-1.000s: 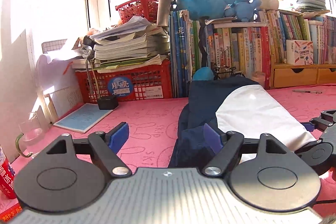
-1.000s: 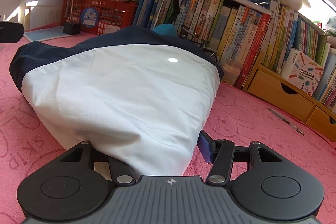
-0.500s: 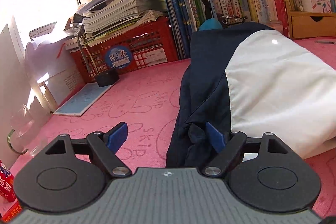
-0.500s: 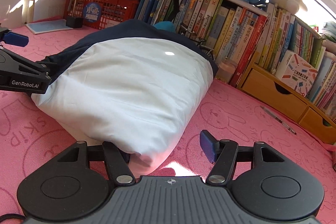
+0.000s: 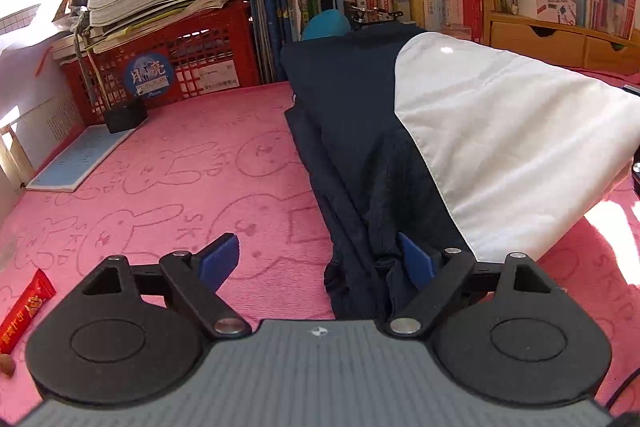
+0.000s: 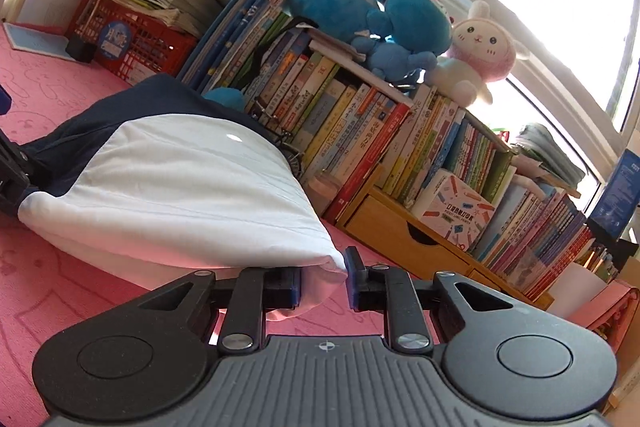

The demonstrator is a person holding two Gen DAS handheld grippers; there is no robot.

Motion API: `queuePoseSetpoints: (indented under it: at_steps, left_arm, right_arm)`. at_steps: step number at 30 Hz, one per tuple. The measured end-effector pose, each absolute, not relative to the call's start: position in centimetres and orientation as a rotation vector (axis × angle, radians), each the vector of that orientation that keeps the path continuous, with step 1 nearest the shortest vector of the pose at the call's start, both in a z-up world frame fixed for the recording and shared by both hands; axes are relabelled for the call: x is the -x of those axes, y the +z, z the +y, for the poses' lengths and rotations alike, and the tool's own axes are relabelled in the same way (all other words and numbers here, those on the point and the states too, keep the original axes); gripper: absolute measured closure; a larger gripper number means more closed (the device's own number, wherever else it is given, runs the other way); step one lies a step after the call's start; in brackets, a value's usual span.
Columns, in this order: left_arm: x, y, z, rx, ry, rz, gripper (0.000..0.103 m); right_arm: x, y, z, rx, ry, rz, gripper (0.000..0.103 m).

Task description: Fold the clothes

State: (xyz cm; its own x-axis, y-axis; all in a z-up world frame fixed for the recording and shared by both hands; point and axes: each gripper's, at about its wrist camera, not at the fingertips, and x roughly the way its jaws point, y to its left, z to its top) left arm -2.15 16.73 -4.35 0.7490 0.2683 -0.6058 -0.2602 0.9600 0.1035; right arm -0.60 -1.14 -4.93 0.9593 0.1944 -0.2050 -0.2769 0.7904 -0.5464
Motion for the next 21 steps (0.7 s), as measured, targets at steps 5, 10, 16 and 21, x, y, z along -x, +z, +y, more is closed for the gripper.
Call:
queuePoseSetpoints:
  at_steps: [5, 10, 16, 21]
  left_arm:
    - [3.1, -4.1, 11.1, -0.012, 0.04, 0.663, 0.016]
    - [3.9, -3.3, 10.1, -0.045, 0.019, 0.639, 0.009]
    - [3.9, -2.1, 12.2, -0.004, 0.065, 0.663, 0.009]
    - [4.1, 0.2, 13.4, -0.079, 0.236, 0.626, 0.007]
  right_arm:
    - [0.4, -4.5, -7.8, 0.617, 0.156, 0.207, 0.083]
    - [5.6, -5.1, -14.2, 0.554, 0.152, 0.242, 0.052]
    - [11.6, -6.1, -12.8, 0.594, 0.311, 0.144, 0.04]
    - [13.4, -3.7, -10.2, 0.413, 0.507, 0.112, 0.04]
